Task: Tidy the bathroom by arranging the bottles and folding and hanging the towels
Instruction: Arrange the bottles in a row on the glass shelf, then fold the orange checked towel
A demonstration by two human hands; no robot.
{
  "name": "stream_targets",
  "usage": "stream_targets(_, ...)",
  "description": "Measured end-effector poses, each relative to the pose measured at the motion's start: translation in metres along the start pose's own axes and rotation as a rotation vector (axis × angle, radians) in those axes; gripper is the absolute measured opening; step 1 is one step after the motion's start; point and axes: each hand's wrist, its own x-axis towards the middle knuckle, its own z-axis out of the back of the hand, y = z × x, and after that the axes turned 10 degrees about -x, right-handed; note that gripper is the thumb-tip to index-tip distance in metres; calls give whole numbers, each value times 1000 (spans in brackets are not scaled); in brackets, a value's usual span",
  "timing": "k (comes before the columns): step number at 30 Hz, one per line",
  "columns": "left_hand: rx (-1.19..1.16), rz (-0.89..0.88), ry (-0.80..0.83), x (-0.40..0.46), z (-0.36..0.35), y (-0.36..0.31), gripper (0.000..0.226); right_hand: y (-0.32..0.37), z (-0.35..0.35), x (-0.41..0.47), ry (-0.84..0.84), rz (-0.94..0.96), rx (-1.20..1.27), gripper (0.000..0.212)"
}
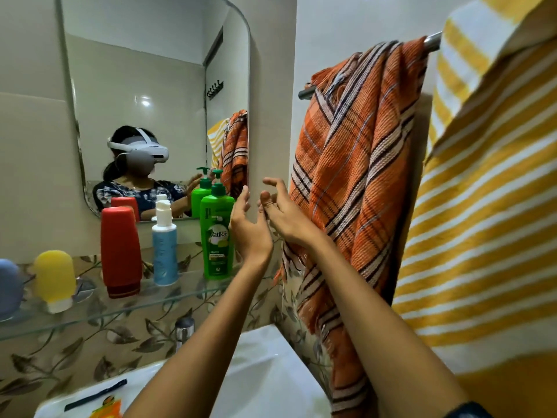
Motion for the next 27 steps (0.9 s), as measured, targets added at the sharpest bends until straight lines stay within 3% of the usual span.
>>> stream_targets(12, -34, 79, 161, -22, 4, -48, 48, 44, 70, -21, -378, -68, -194, 28)
stream_targets(18, -94, 95, 206, -28, 3, -78, 46, 59, 117, 2, -647, -99, -645, 22)
stream_targets(21, -94, 94, 224, -34, 5, -83, 46, 63, 129, 15, -780, -111, -908, 32)
stream_targets(24, -83, 90, 227, -36, 10, -86, 48, 66, 133, 26, -815, -168, -1111, 37)
stream_targets(27, -75, 94, 214, -36, 13, -87, 48, 68, 137, 31, -818, -200, -1140, 20)
